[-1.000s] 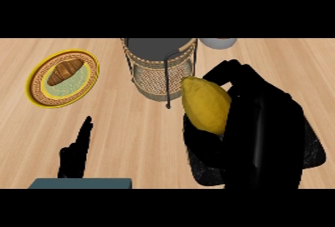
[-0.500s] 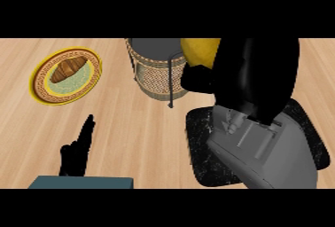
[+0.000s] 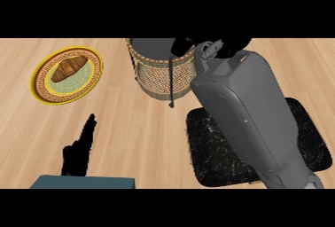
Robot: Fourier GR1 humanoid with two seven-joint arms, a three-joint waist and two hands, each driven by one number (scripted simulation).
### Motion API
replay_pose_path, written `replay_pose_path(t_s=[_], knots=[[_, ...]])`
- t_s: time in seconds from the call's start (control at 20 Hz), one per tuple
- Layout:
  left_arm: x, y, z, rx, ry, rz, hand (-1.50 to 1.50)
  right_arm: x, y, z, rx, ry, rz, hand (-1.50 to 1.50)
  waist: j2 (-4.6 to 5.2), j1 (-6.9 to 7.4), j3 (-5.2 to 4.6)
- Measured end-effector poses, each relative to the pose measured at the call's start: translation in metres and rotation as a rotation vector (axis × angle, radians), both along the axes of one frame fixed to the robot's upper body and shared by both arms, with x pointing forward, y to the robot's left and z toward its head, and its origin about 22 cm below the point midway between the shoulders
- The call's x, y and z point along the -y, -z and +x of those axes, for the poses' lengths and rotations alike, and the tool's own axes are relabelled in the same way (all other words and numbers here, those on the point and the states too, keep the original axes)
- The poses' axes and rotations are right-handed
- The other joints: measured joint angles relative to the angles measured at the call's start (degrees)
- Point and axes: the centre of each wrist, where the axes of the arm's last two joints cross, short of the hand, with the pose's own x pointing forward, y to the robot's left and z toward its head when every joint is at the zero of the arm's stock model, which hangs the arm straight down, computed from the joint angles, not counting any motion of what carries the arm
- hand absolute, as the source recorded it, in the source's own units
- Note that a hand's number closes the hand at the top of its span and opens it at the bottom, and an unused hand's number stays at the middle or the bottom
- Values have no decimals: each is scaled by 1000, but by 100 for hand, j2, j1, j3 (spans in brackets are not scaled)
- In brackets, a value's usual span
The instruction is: Pick the lemon from the tray and place it in the tiered basket
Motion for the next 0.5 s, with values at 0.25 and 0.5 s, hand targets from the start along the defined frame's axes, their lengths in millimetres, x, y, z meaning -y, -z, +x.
replay_pose_path(t_s=[0.25, 0.5], knots=[[-2, -2, 2, -11, 7, -9, 0, -8, 16, 27, -69, 19, -23, 150, 7, 6, -8], [1, -1, 2, -8, 2, -1, 0, -9, 37, 46, -100, 48, -4, 150, -16, 25, 1]])
